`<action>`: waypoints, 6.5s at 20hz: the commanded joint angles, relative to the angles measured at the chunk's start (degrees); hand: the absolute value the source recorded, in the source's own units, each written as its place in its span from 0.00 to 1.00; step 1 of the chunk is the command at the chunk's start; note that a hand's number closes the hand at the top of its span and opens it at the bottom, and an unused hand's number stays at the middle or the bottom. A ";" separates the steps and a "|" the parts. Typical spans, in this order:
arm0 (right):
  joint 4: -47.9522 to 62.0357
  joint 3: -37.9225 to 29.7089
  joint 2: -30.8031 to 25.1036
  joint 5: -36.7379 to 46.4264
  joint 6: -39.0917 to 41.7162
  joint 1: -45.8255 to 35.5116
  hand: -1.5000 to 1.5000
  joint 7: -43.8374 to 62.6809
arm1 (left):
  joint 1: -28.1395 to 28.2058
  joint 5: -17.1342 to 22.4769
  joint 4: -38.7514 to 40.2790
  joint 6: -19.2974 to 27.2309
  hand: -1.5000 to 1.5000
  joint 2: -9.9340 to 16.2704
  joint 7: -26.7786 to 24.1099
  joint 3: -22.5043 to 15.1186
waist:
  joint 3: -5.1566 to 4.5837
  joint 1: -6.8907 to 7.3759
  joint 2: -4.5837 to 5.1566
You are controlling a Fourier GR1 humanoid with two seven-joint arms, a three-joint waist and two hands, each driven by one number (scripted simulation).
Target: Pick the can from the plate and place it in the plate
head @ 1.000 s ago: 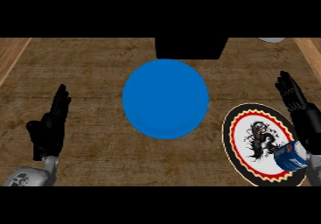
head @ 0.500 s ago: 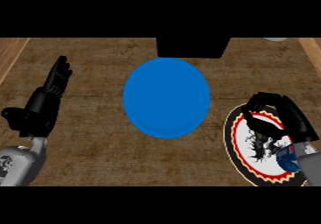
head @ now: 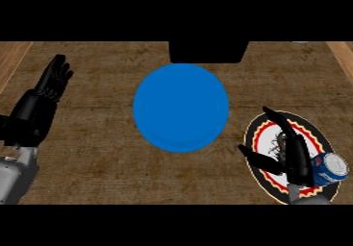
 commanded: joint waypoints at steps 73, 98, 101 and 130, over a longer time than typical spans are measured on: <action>-11.75 -3.11 -17.71 34.44 19.74 21.73 1.00 43.79 | 0.24 -8.66 -0.62 -9.68 0.50 -8.75 3.24 10.68 | 0.01 -0.76 -0.07; -42.86 11.96 -0.85 40.09 30.63 -6.42 1.00 54.87 | 0.23 -9.13 -2.28 -13.74 0.50 -9.53 5.36 12.02 | -0.06 1.05 0.16; -35.11 8.69 1.86 37.65 32.93 -14.11 1.00 52.76 | -3.09 -11.51 -0.86 -11.52 0.50 -11.68 5.84 11.24 | -0.02 0.78 0.18; 49.30 6.65 16.37 17.02 -2.21 -53.63 0.00 38.48 | -4.28 -11.99 -1.33 -15.09 0.50 -12.63 5.70 12.44 | 0.04 4.30 1.19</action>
